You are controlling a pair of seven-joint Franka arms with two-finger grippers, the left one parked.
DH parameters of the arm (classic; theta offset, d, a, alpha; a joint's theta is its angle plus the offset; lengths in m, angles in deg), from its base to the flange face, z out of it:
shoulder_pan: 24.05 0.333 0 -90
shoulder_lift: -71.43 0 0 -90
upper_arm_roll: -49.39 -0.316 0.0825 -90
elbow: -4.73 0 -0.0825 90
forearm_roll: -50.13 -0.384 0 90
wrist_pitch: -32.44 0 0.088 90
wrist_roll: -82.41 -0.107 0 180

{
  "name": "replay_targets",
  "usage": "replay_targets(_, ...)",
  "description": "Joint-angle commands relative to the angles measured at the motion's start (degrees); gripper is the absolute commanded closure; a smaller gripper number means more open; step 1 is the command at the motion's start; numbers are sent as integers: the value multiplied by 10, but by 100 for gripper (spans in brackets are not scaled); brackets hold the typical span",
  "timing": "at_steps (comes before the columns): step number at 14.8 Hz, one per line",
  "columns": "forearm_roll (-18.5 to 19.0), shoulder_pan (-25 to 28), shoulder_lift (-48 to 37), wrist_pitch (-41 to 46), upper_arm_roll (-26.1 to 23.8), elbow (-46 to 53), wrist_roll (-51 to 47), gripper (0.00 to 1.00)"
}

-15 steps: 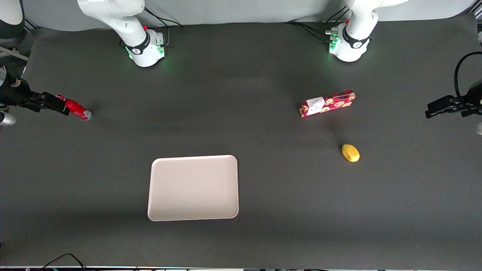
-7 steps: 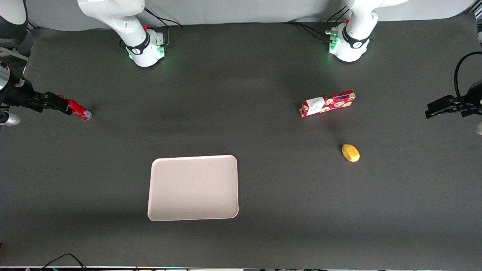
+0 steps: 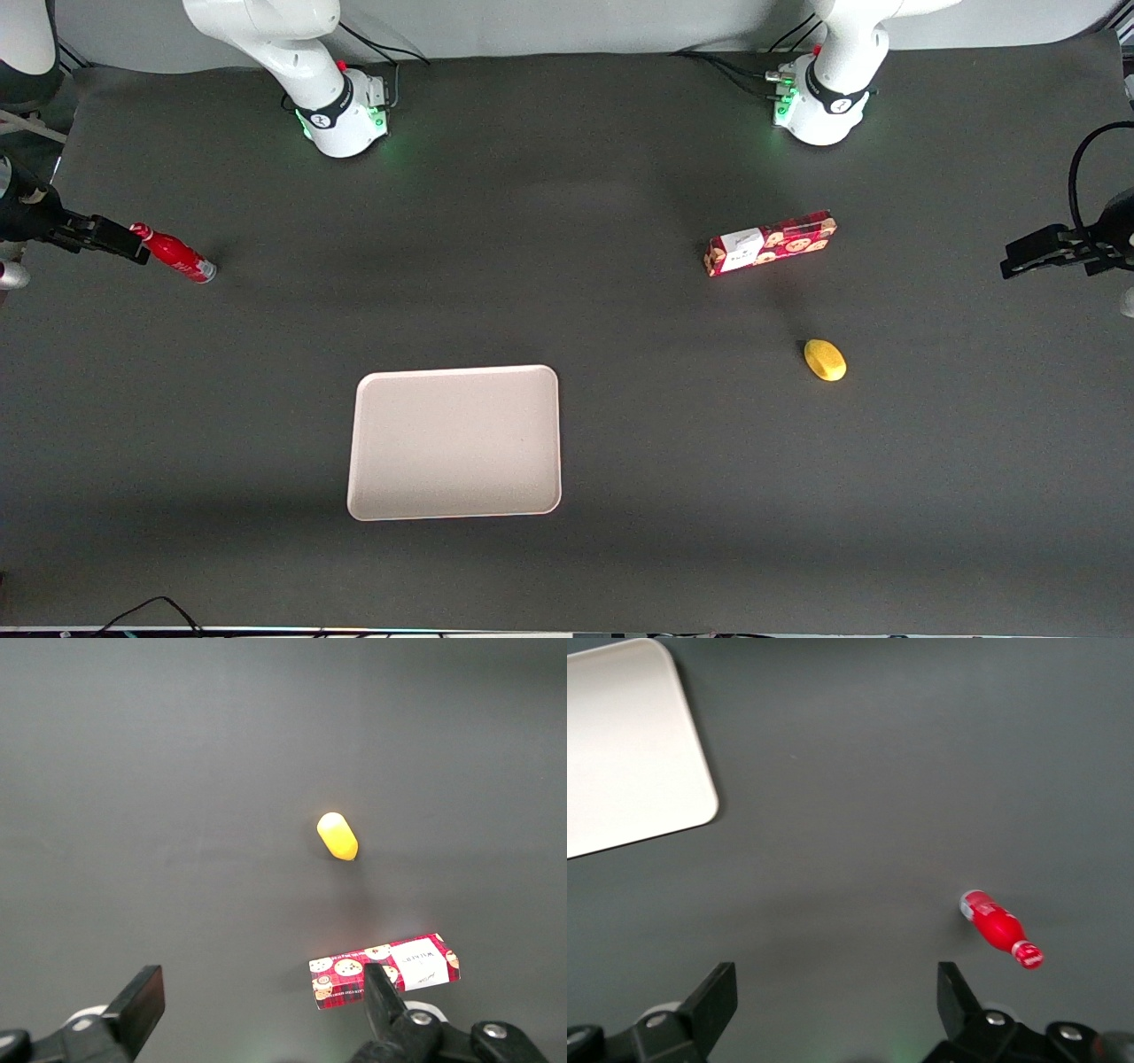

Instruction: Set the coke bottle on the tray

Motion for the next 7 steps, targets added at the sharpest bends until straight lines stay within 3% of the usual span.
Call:
replay_targets(1, 17, -59, -76, -46, -3, -111, 38, 0)
replay_targets(7, 17, -181, -142, -150, -3, -266, 126, 0)
